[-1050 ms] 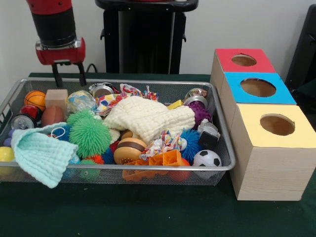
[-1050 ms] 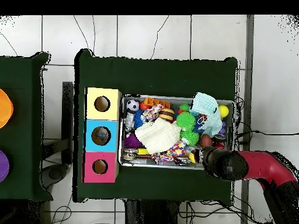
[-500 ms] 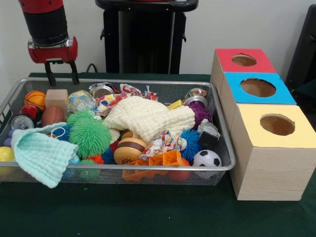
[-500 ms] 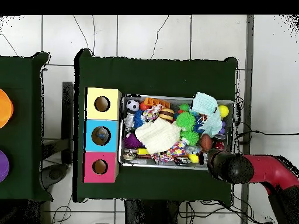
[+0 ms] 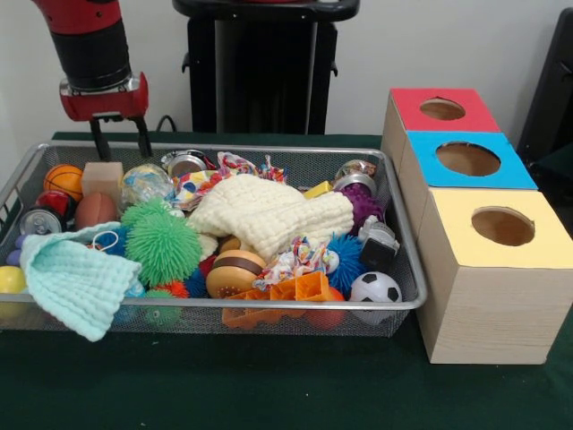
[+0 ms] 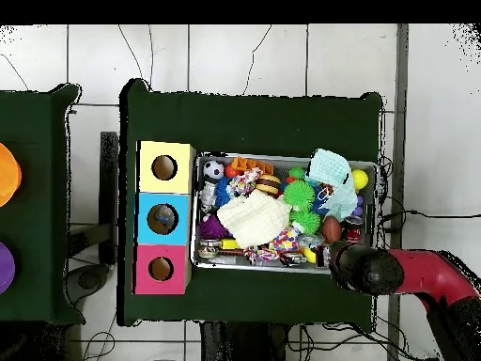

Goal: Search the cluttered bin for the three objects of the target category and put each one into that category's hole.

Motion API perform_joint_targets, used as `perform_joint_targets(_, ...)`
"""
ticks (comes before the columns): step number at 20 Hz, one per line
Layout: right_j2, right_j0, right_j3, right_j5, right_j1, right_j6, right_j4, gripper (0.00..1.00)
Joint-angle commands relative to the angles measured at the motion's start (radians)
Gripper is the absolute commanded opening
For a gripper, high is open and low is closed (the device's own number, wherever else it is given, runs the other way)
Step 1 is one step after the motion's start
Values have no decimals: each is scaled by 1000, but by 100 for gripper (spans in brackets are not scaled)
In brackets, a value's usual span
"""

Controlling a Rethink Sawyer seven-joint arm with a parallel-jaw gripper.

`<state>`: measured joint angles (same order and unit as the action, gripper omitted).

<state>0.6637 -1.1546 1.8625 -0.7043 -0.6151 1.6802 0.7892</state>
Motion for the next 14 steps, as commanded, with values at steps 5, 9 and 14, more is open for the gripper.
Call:
perform_joint_targets(5, 35, 18, -11, -40, 78, -270, 63, 100)
perform_joint_targets(9, 30, 21, -21, -20, 104, -259, 75, 100)
perform_joint_targets(14, 19, 23, -33, 10, 134, -241, 105, 100)
